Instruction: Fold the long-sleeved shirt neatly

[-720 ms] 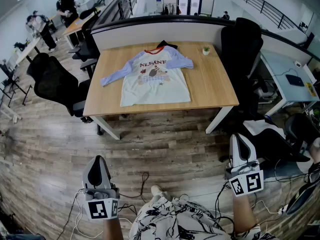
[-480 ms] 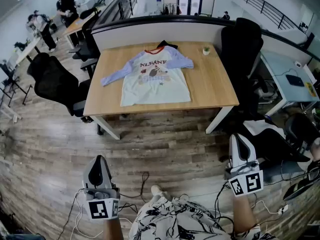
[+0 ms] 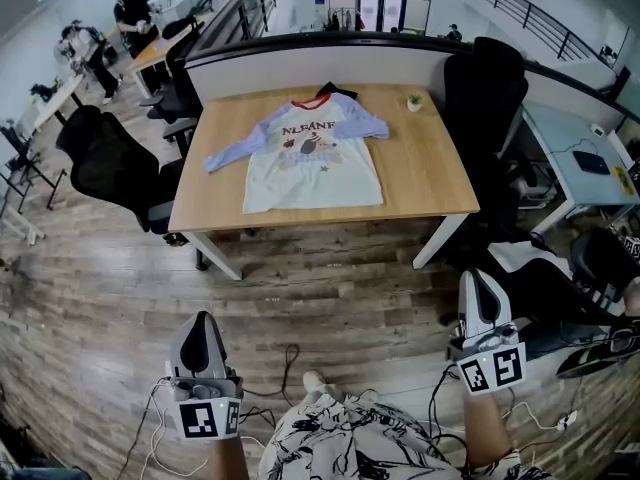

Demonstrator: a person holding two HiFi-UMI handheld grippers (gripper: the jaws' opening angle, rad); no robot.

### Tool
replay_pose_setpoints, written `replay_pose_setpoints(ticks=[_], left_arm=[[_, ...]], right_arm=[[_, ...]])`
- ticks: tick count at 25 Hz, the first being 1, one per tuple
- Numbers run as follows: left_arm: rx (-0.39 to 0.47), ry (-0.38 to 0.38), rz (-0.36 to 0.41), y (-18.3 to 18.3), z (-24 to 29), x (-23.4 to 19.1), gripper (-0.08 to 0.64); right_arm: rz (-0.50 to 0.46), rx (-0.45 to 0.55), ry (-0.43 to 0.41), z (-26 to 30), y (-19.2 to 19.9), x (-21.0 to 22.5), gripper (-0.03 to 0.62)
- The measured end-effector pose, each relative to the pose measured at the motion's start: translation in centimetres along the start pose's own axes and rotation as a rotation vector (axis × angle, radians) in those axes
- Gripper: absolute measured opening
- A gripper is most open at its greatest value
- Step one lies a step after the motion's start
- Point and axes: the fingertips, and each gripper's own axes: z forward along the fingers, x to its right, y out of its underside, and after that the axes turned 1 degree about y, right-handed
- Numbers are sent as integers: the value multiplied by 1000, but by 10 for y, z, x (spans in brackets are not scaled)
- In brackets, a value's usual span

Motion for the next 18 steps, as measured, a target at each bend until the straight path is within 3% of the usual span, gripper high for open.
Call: replay_pose_setpoints(ticks=[6,8,15,18], left_arm=[[10,-6,26,-1,1,0,0],[14,-8,30,-2,1,1,63],[20,-47,-31,2,2,-13,312],[13,-61,-28,4,5,-17,381]], right_arm=[[-5,-4,1,2,2,-1,8],[-4,-3,-13,2,2,-3,10],[8,-14,-34,8,7,-9,288],[13,-3,-34,13,6,-8,363]])
